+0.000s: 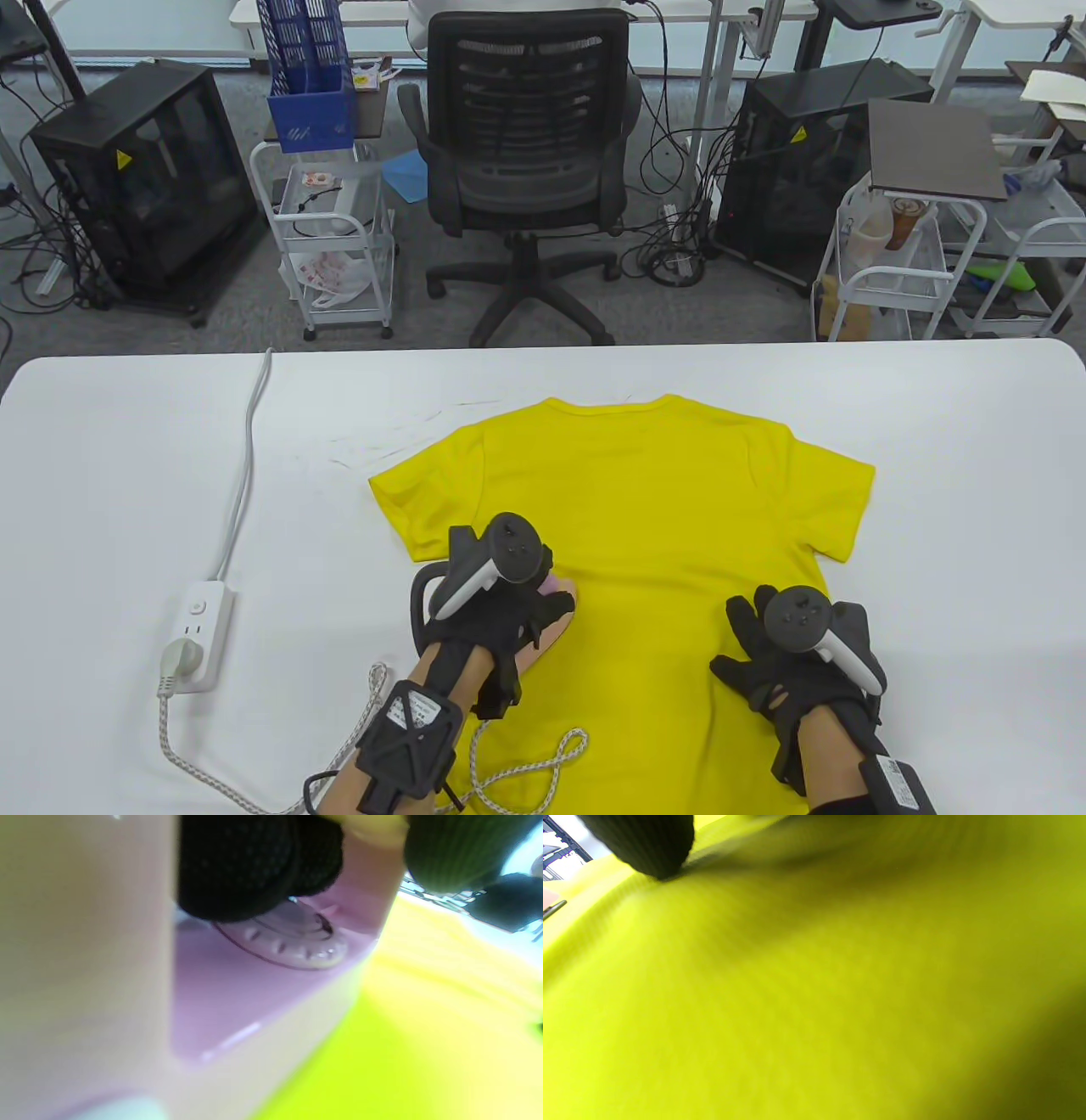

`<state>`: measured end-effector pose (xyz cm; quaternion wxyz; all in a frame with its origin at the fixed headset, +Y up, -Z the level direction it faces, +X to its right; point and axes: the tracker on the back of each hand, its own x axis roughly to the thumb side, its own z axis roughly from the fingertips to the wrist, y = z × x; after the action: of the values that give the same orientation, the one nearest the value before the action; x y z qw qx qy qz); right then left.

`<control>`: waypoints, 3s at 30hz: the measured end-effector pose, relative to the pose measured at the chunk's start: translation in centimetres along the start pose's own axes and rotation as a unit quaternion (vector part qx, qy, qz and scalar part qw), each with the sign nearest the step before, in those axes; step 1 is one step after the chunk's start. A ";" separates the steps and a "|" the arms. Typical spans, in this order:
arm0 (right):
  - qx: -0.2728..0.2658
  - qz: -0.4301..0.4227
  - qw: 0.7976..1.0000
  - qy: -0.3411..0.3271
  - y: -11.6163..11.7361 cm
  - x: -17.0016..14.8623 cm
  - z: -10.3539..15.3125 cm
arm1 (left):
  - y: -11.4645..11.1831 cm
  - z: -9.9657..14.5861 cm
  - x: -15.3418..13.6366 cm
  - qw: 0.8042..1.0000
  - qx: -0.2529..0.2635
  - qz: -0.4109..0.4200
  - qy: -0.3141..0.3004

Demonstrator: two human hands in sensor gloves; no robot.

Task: Iron t-shirt with electric iron on table

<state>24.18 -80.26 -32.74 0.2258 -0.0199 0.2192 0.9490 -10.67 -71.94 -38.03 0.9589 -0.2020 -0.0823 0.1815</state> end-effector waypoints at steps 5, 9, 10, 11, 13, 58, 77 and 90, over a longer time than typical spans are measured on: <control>0.000 -0.004 1.000 0.001 0.0 0.0 0.0 | -1.8 0.7 3.3 0.995 -0.043 -0.032 -0.079; 0.000 -0.004 1.000 0.001 0.0 0.0 0.0 | -5.1 2.4 8.6 0.973 -0.108 -0.081 -0.188; 0.000 -0.004 1.000 0.001 0.0 0.0 0.0 | -5.8 3.1 9.9 0.964 -0.119 -0.101 -0.214; 0.000 -0.004 1.000 0.000 0.0 0.0 0.0 | -6.5 3.6 10.8 0.956 -0.127 -0.119 -0.235; 0.000 -0.005 1.000 0.000 0.0 -0.1 0.0 | -7.3 4.4 12.1 0.944 -0.128 -0.144 -0.268; 0.002 -0.008 1.000 0.000 -0.1 -0.2 0.1 | 0.0 0.0 0.7 0.998 0.018 -0.051 0.020; 0.000 -0.008 1.000 0.002 -0.1 -0.2 0.1 | -6.6 4.0 11.5 0.954 -0.084 -0.160 -0.237; 0.001 -0.009 1.000 0.001 -0.1 -0.3 0.1 | -0.8 0.2 1.5 0.999 -0.010 -0.028 -0.040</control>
<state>24.47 -80.25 -32.65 0.2344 -0.0230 0.2207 0.9465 -9.07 -71.96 -37.44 0.9574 -0.2020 -0.1276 0.1619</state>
